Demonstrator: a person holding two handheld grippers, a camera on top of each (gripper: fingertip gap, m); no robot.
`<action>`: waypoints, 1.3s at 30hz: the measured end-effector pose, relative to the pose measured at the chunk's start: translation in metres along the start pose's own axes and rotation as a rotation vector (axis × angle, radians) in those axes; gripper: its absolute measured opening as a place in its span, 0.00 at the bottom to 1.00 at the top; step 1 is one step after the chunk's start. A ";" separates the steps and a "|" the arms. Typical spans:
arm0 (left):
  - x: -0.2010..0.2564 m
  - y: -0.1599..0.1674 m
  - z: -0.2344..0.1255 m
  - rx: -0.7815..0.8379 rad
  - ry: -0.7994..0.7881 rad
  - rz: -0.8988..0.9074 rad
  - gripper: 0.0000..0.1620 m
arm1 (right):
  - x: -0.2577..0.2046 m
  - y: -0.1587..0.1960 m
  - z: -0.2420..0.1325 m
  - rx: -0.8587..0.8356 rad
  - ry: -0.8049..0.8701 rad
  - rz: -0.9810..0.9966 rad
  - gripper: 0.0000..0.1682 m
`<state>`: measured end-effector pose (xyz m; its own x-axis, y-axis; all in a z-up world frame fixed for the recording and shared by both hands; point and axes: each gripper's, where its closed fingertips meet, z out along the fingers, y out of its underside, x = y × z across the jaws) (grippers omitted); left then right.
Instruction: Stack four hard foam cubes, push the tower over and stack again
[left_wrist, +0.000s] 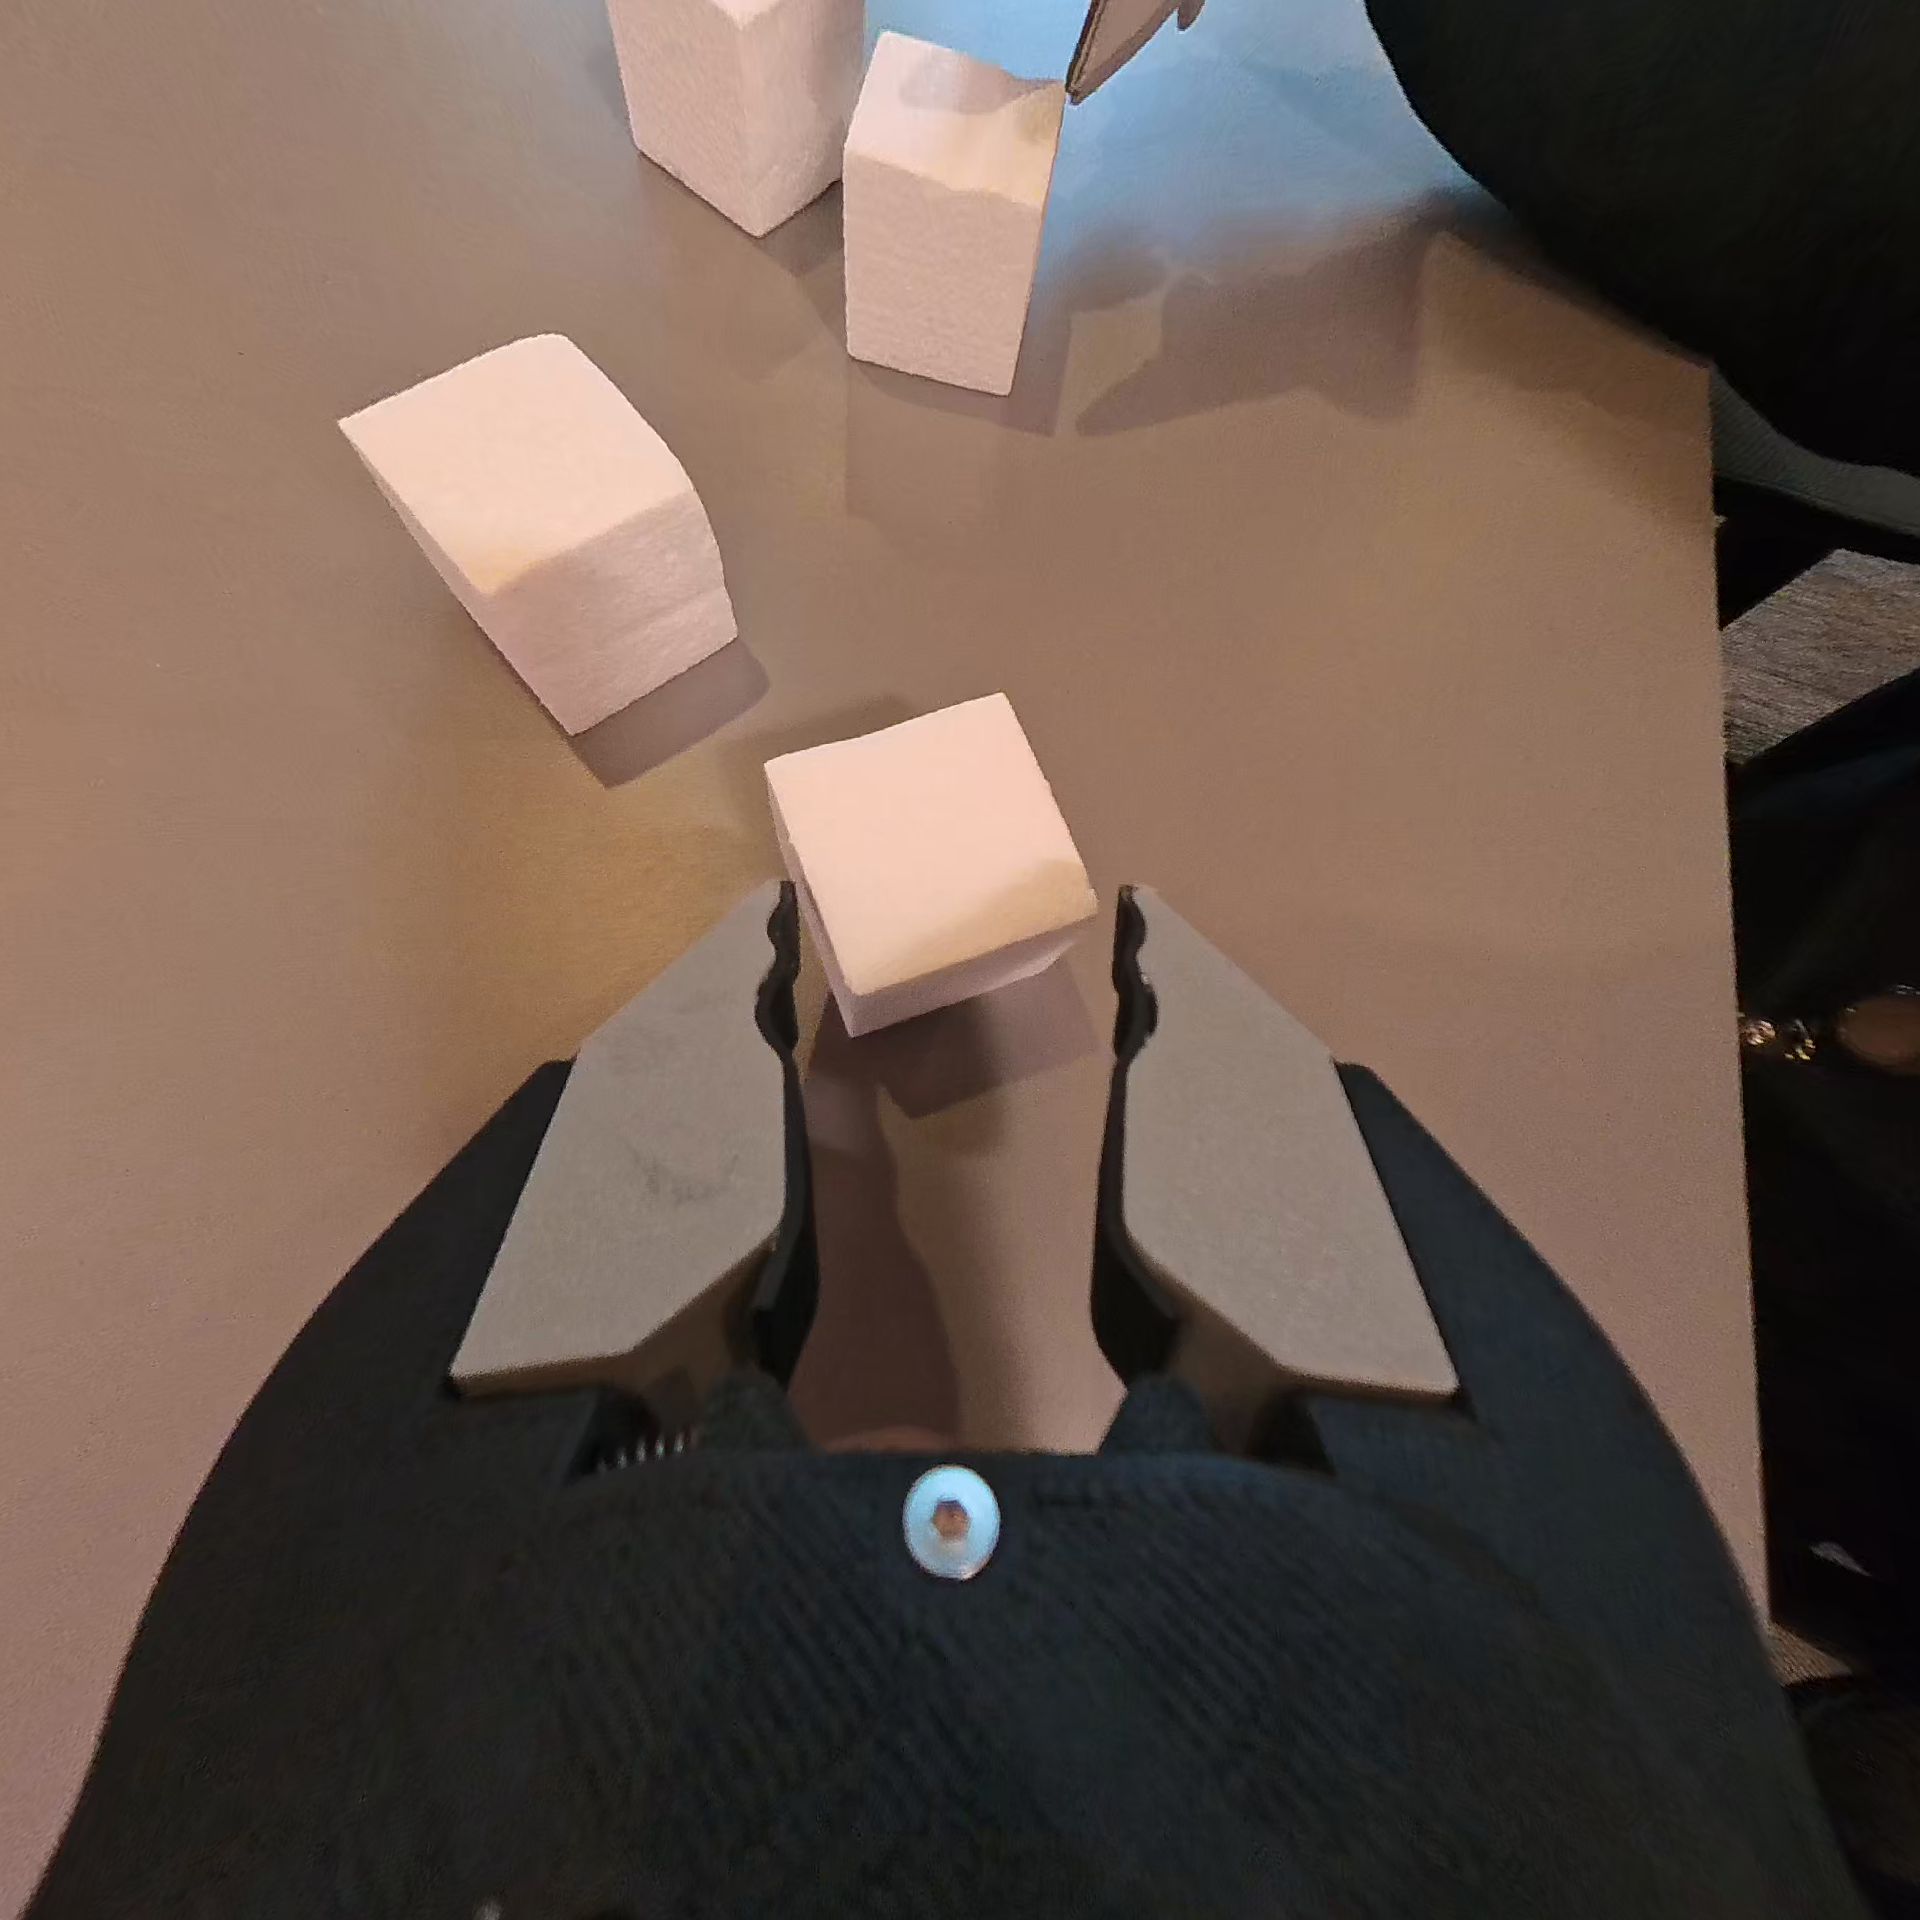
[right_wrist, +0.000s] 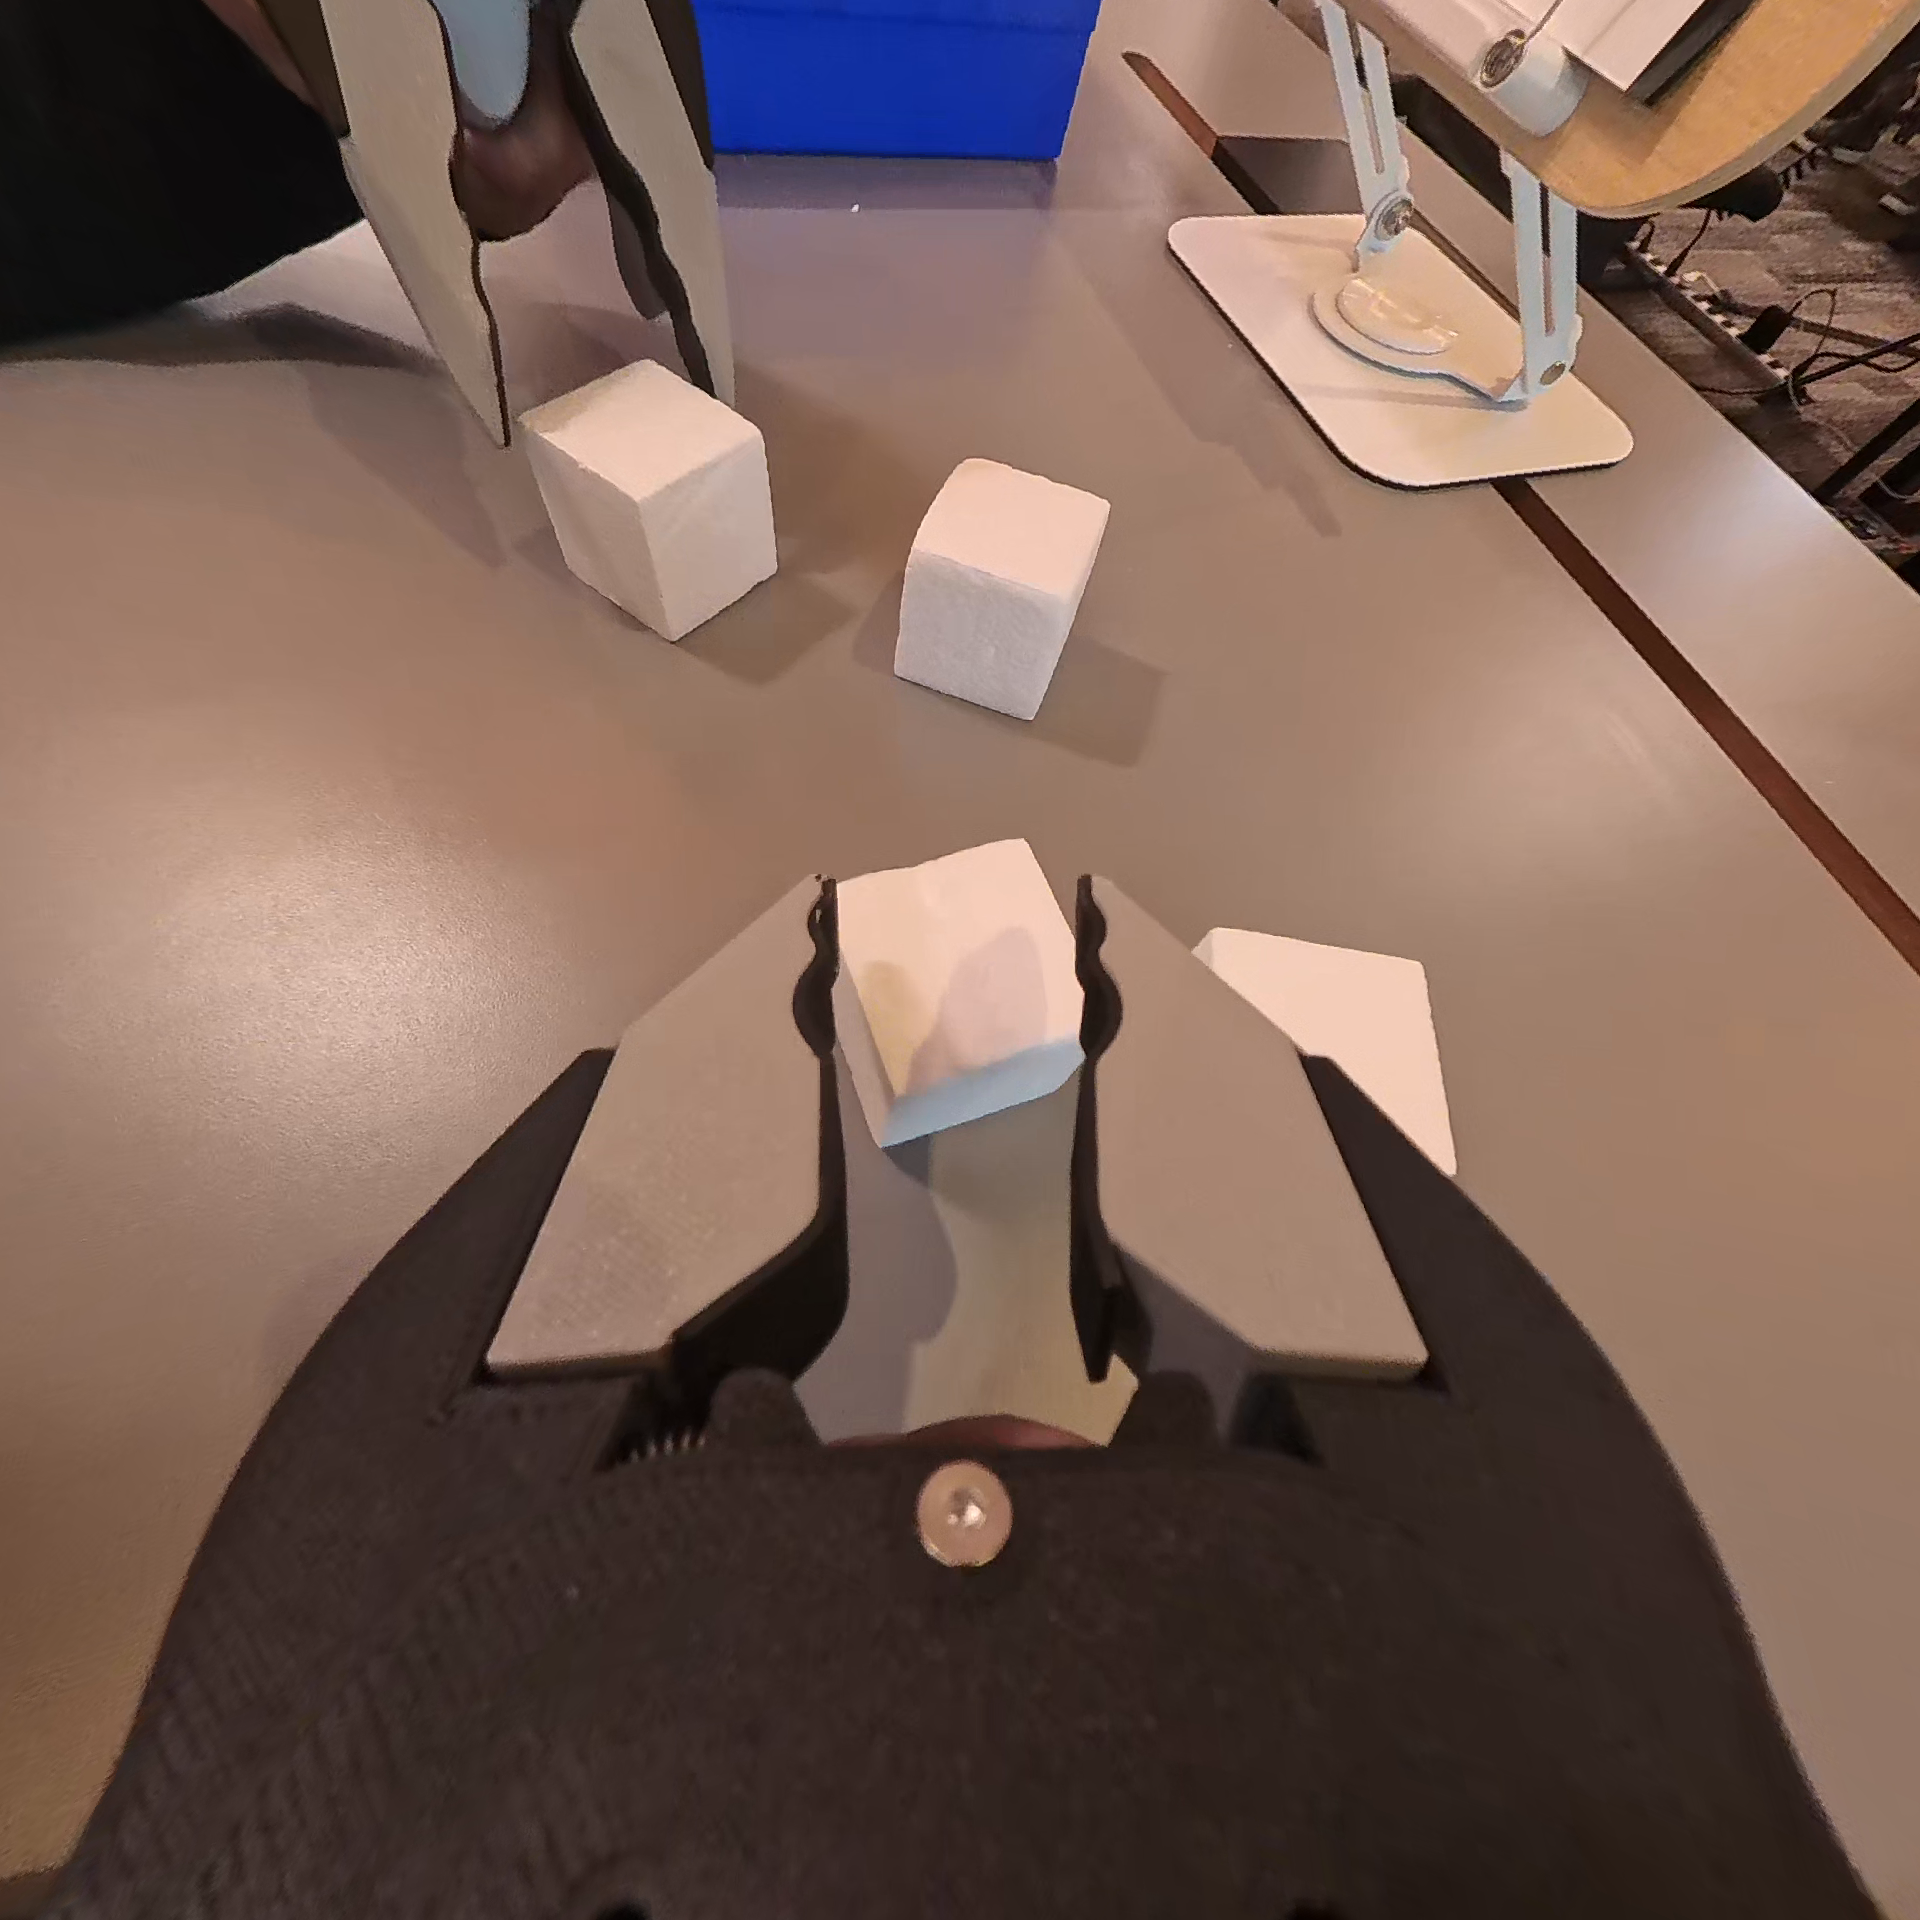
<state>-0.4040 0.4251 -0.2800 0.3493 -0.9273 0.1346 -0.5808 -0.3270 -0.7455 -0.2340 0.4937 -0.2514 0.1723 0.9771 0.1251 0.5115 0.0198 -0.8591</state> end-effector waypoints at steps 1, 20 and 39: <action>0.001 0.000 -0.001 0.001 0.004 -0.001 0.36 | 0.000 0.000 0.000 -0.001 0.001 0.002 0.26; -0.016 0.022 0.004 -0.101 -0.066 -0.026 0.37 | -0.007 0.022 0.010 -0.105 -0.033 0.006 0.33; -0.039 0.011 -0.018 0.018 -0.123 -0.146 0.38 | -0.001 0.024 0.004 -0.100 -0.009 0.025 0.36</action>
<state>-0.4375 0.4543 -0.2814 0.5168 -0.8407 0.1618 -0.5049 -0.4519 -0.7355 -0.2254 0.4945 -0.2746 0.1783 0.9789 0.0995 0.5889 -0.0251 -0.8078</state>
